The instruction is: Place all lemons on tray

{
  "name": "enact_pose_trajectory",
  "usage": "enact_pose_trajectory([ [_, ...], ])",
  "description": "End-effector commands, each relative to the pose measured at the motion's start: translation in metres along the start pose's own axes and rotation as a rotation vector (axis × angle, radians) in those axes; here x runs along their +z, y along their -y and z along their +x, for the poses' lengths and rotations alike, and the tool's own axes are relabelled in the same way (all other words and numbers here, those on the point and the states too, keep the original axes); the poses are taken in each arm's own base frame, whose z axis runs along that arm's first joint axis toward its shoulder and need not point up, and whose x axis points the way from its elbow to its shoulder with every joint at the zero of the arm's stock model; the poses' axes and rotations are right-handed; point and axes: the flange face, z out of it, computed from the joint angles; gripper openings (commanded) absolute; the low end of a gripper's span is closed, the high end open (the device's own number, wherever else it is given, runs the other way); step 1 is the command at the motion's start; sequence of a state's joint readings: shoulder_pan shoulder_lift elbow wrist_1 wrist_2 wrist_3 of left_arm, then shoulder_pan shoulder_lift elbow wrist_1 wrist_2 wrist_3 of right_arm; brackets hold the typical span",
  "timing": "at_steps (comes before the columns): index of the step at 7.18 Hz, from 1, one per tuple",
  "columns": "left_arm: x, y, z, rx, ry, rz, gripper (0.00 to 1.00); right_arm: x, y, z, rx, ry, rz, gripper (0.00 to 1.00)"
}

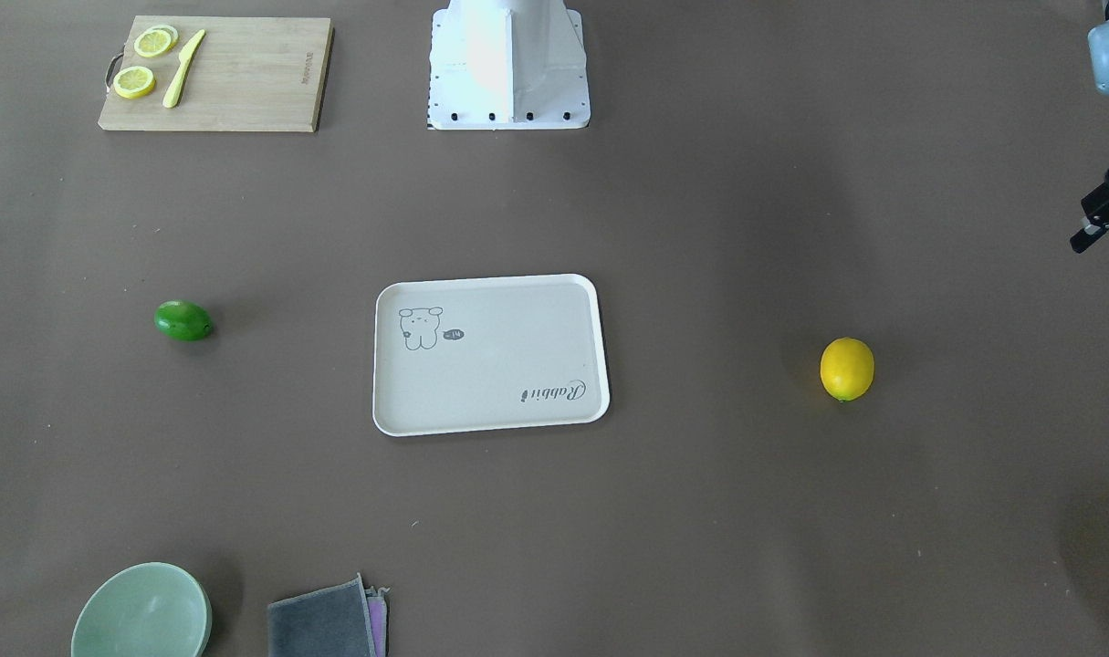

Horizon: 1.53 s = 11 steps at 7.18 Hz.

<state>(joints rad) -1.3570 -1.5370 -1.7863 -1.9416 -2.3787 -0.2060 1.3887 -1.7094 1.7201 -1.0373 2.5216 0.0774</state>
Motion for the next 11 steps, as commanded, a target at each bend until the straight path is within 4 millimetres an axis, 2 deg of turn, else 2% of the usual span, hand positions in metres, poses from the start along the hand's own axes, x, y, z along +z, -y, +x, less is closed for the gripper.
enact_pose_trajectory([
  [1, 0.009, 0.021, 0.04, 0.118, -0.039, 0.032, 0.98, 0.046, 0.057, -0.061, -0.177, 0.03, -0.022, 0.99],
  [2, 0.015, 0.032, 0.049, 0.127, -0.047, 0.029, 0.98, 0.073, 0.082, -0.095, -0.268, 0.002, -0.028, 0.98],
  [3, 0.033, 0.037, 0.066, 0.155, -0.067, 0.002, 0.98, 0.096, 0.093, -0.134, -0.343, -0.027, -0.03, 0.98],
  [5, 0.059, 0.048, 0.082, 0.178, -0.086, -0.033, 0.98, 0.129, 0.094, -0.174, -0.422, -0.066, -0.042, 0.95],
  [6, 0.072, 0.05, 0.093, 0.194, -0.097, -0.052, 0.98, 0.143, 0.093, -0.184, -0.437, -0.076, -0.056, 0.94],
  [7, 0.08, 0.064, 0.1, 0.146, -0.102, -0.054, 0.98, 0.159, 0.086, -0.187, -0.445, -0.082, -0.084, 0.93],
  [8, 0.082, 0.07, 0.111, 0.119, -0.111, -0.055, 0.98, 0.172, 0.08, -0.183, -0.435, -0.075, -0.114, 0.93],
  [11, 0.087, 0.069, 0.111, 0.116, -0.111, -0.063, 0.98, 0.201, 0.079, -0.181, -0.441, -0.066, -0.156, 0.93],
])
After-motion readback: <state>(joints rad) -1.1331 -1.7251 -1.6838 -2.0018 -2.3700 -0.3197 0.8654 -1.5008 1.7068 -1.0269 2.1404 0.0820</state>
